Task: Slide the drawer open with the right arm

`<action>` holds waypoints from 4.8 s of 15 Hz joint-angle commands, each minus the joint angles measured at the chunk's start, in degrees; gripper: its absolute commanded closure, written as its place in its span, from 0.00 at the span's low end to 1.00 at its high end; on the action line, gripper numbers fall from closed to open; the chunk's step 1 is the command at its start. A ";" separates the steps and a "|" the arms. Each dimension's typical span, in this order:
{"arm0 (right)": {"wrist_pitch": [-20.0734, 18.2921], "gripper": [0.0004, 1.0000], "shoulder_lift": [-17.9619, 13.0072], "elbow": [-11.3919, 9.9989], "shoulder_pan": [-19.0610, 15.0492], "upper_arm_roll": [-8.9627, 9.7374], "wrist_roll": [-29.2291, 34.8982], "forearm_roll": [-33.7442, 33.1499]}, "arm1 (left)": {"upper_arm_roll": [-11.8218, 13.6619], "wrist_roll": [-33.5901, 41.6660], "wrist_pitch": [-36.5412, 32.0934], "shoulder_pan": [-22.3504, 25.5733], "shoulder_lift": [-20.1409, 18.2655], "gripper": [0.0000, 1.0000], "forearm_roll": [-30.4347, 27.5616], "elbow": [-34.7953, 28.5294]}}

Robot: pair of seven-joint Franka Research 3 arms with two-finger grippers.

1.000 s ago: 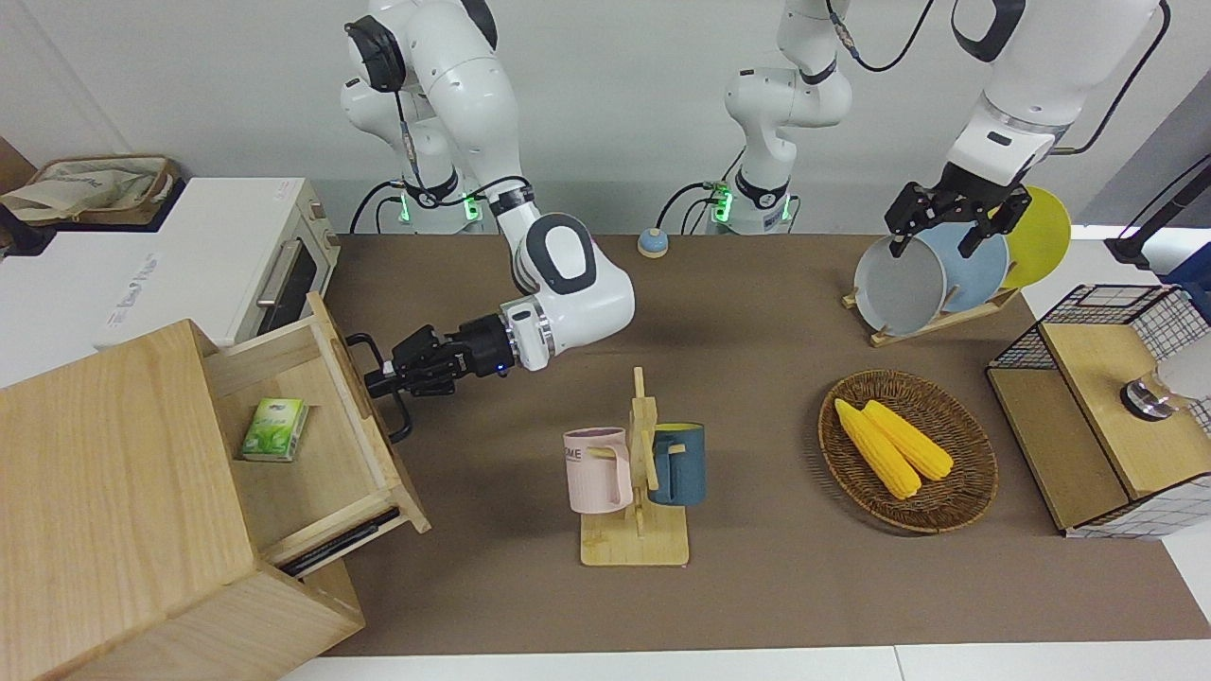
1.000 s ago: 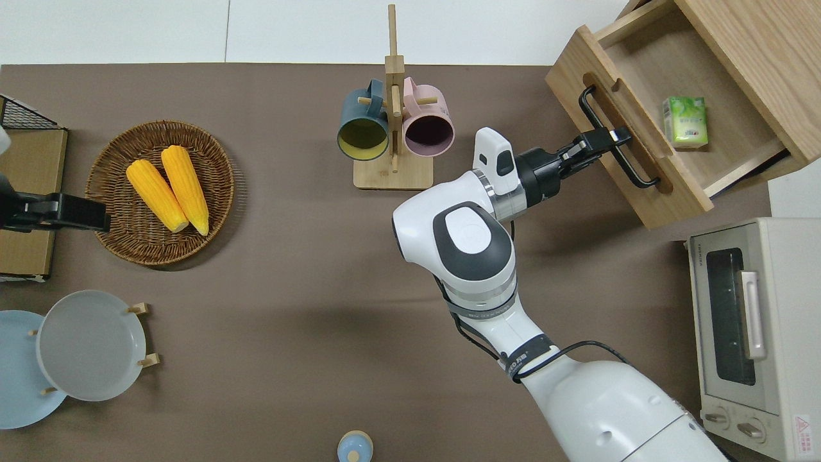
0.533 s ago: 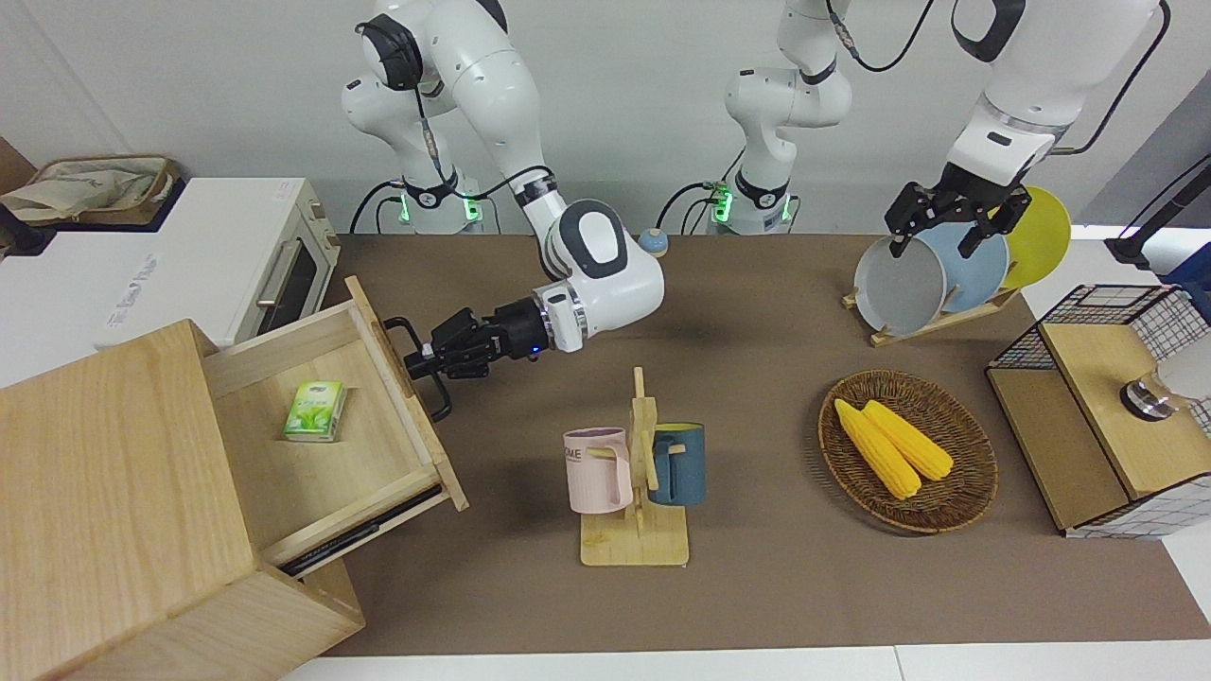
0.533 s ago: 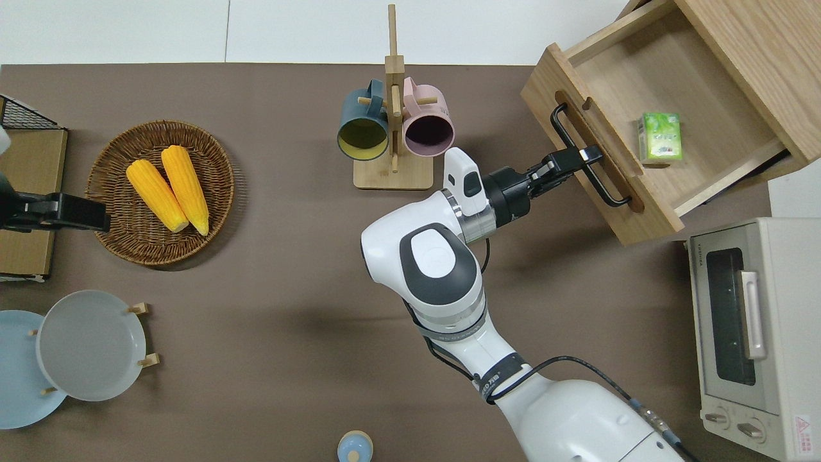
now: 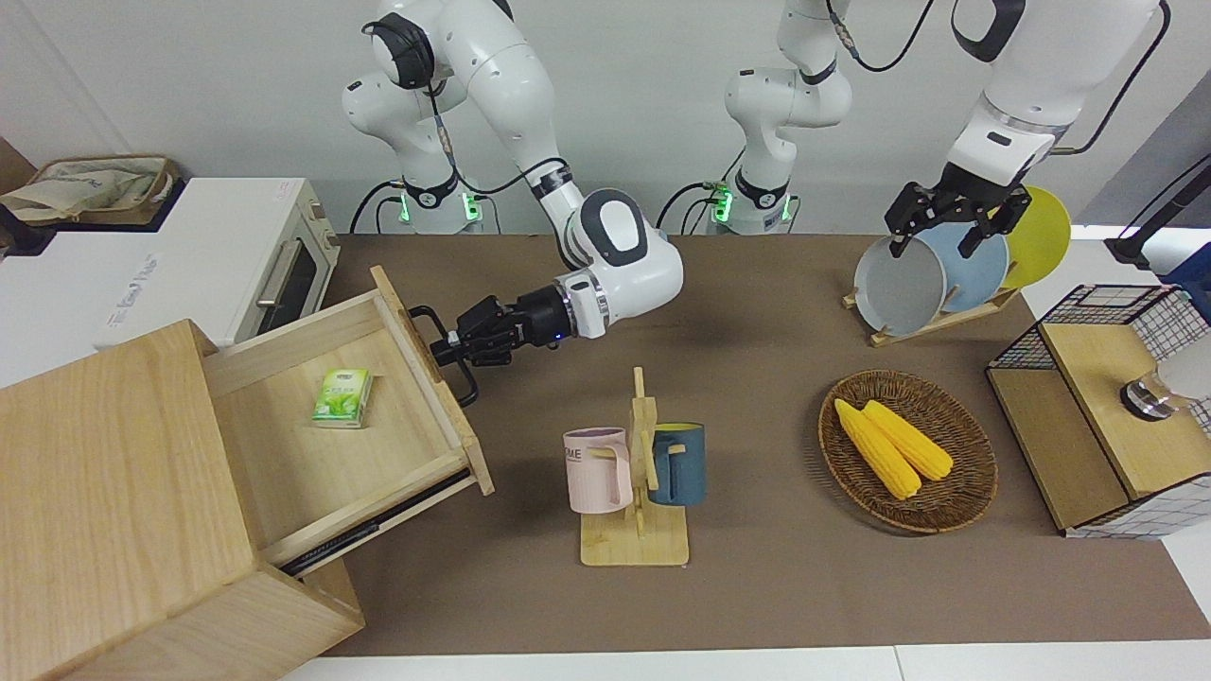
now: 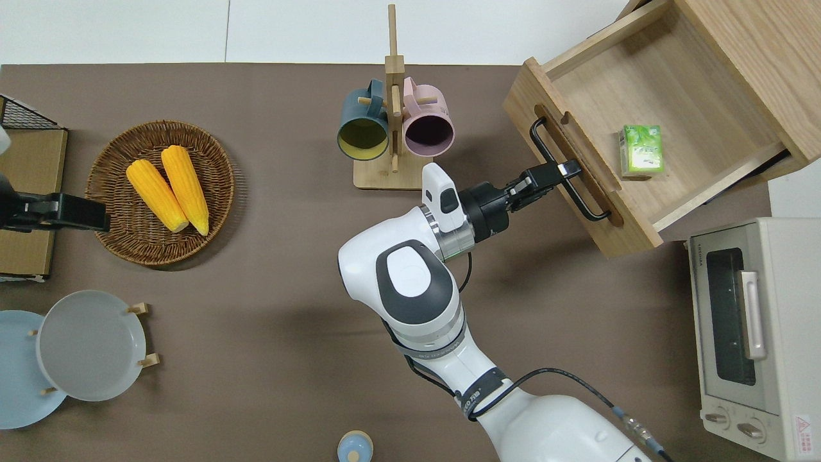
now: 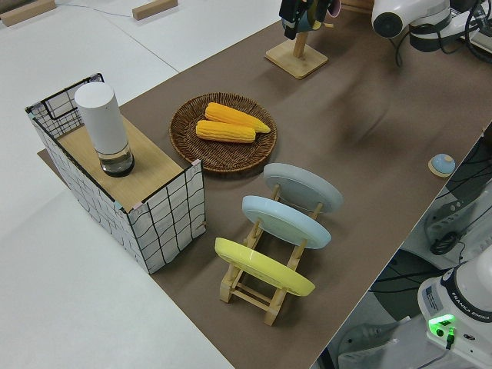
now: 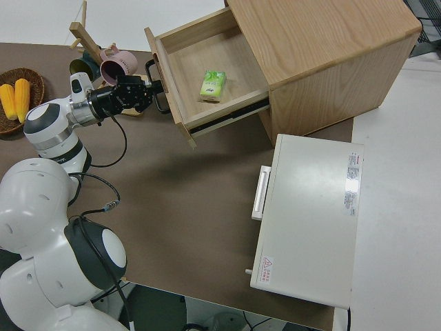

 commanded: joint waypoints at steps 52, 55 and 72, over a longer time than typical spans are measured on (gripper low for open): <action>-0.40 0.02 -2.18 15.10 4.84 0.09 3.55 20.54 | 0.95 0.43 0.02 -0.99 0.76 0.00 0.72 1.17; -0.40 0.01 -4.55 15.45 4.05 0.36 2.15 24.40 | 0.95 0.43 0.02 -0.99 0.76 0.00 0.72 1.17; 6.19 0.01 -19.67 16.59 -15.88 -0.70 -9.27 60.69 | 0.95 0.43 0.02 -0.99 0.76 0.00 0.72 1.17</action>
